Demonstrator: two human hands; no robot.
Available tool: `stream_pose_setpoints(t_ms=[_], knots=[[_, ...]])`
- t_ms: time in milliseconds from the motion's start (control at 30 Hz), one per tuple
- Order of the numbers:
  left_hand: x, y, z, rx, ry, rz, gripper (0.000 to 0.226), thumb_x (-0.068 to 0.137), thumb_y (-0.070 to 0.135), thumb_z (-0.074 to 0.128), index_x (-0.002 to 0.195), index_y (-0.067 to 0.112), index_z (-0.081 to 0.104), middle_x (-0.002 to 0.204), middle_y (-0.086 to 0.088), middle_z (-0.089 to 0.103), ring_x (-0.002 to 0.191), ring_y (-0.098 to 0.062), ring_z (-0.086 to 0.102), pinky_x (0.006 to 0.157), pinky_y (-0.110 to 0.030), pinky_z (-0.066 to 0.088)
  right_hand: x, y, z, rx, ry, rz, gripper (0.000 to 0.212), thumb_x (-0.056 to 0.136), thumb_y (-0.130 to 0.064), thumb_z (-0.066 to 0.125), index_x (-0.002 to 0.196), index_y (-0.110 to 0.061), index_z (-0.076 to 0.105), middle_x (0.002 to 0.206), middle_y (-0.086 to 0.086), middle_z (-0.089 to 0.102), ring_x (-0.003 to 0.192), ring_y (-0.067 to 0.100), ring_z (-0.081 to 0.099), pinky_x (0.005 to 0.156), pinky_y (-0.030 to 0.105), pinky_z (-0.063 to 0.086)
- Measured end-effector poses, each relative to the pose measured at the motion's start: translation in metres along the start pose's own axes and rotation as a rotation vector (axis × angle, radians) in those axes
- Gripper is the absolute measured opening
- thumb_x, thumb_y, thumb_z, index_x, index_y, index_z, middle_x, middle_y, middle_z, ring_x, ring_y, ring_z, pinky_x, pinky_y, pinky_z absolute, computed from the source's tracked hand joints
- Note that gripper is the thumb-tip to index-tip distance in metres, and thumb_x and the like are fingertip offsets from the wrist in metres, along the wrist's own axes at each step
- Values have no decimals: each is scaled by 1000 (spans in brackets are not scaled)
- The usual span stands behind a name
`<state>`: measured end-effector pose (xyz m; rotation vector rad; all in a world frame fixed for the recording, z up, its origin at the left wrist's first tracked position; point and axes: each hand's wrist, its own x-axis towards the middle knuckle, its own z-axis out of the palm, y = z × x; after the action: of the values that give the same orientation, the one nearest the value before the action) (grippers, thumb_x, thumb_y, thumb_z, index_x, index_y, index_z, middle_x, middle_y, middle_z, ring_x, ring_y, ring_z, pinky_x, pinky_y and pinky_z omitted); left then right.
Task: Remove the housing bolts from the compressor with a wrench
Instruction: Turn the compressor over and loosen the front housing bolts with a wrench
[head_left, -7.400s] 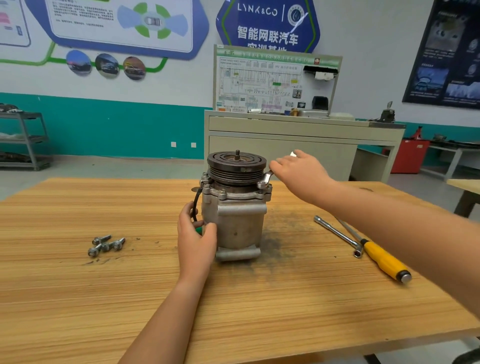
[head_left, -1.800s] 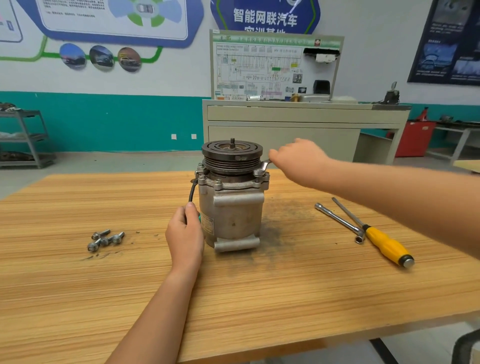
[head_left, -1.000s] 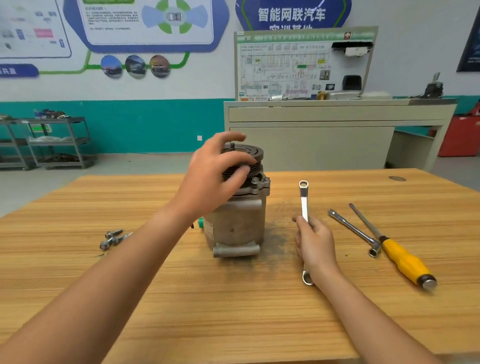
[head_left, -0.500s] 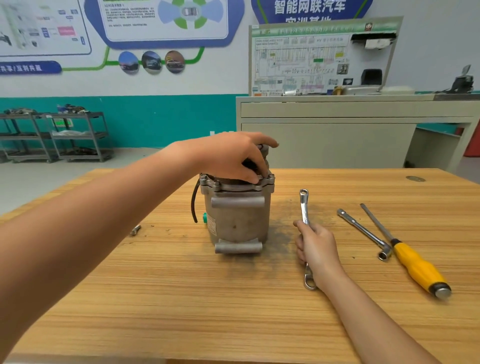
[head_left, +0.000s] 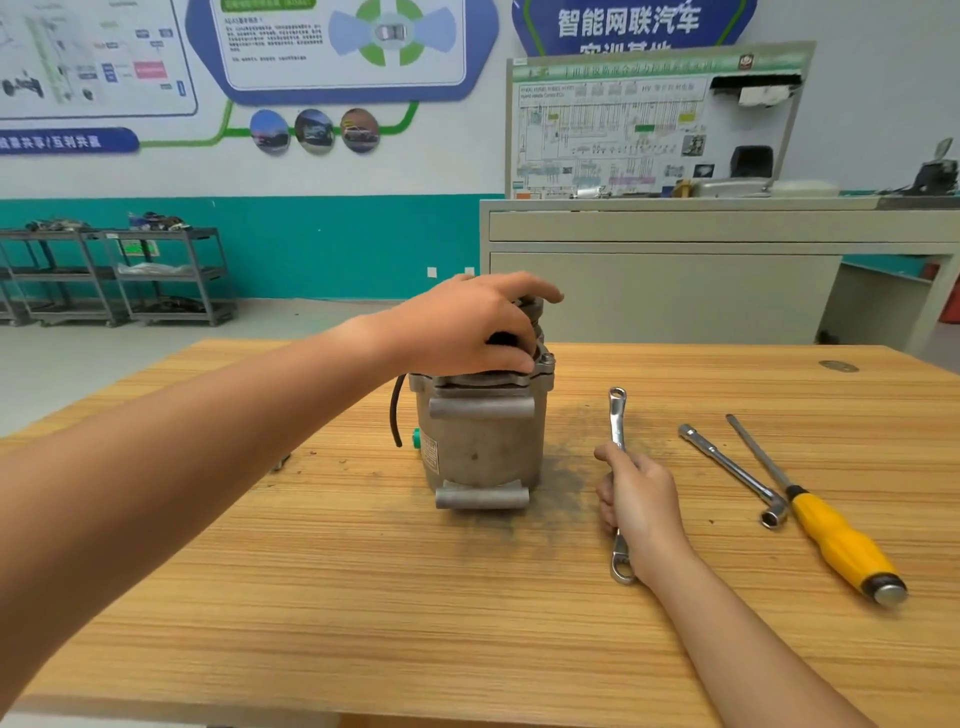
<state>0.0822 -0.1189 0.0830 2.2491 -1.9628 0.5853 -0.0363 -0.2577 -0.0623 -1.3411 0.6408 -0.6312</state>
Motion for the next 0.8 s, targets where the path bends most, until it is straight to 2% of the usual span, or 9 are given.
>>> stream_pose_setpoints(t_ms=[133,233,300,367,433,533,600,733,800], knots=[[-6,-5,0,-242,97,-117,39,86,40,60,119,19,62,149,2,33,130,-16,39,102,-31,36,-6,-5,0,60,-33,-54,21,96,-14,41,107,-11,58,51,1,33,37,9,30,33,16,26],[-6,-10,3,-397,209,-376,49,93,45,44,137,23,46,151,4,32,135,-11,31,102,-22,23,-24,-10,-4,-1,-181,-265,24,99,-15,36,106,-29,55,48,-6,45,37,9,43,36,19,38],[-5,-14,10,-435,207,-516,46,100,40,33,140,20,42,146,-1,41,131,-14,36,94,-17,24,-36,-13,-8,-106,-263,-414,29,97,-15,39,107,-39,53,53,-6,52,42,8,46,40,19,40],[-3,-16,13,-439,187,-560,46,101,39,29,142,19,40,144,-2,45,130,-17,39,91,-18,24,-42,-24,-13,-230,-228,-509,32,94,-12,45,101,-42,55,55,-5,51,47,9,44,43,22,37],[-2,-18,13,-433,170,-566,47,101,40,28,143,21,37,146,-2,42,133,-18,36,93,-20,24,-41,-40,-20,-457,-136,-636,31,92,-9,47,97,-38,56,57,-4,50,47,8,42,45,23,34],[-2,-21,15,-416,183,-585,45,102,38,30,143,23,37,146,-1,42,133,-19,36,93,-22,26,-36,-65,-25,-973,-62,-783,31,93,-14,44,117,-31,55,60,-3,53,51,15,47,47,31,35],[-2,-21,17,-389,192,-583,43,102,35,30,143,24,39,145,-1,43,131,-19,38,90,-22,27,-36,-76,-23,-1252,15,-853,35,94,-16,41,125,-30,49,60,-2,48,55,22,43,44,28,27],[-1,-23,19,-378,195,-588,42,102,32,30,142,25,39,143,-2,45,127,-21,41,88,-23,30,-39,-95,-16,-1487,53,-861,39,92,-14,38,127,-33,41,74,3,55,69,30,49,52,31,30],[-1,-23,20,-379,201,-592,41,101,30,30,141,25,40,141,-3,47,126,-21,42,87,-24,31,-40,-106,-11,-1591,33,-882,43,91,-11,38,129,-32,37,67,1,44,68,29,43,48,30,26]])
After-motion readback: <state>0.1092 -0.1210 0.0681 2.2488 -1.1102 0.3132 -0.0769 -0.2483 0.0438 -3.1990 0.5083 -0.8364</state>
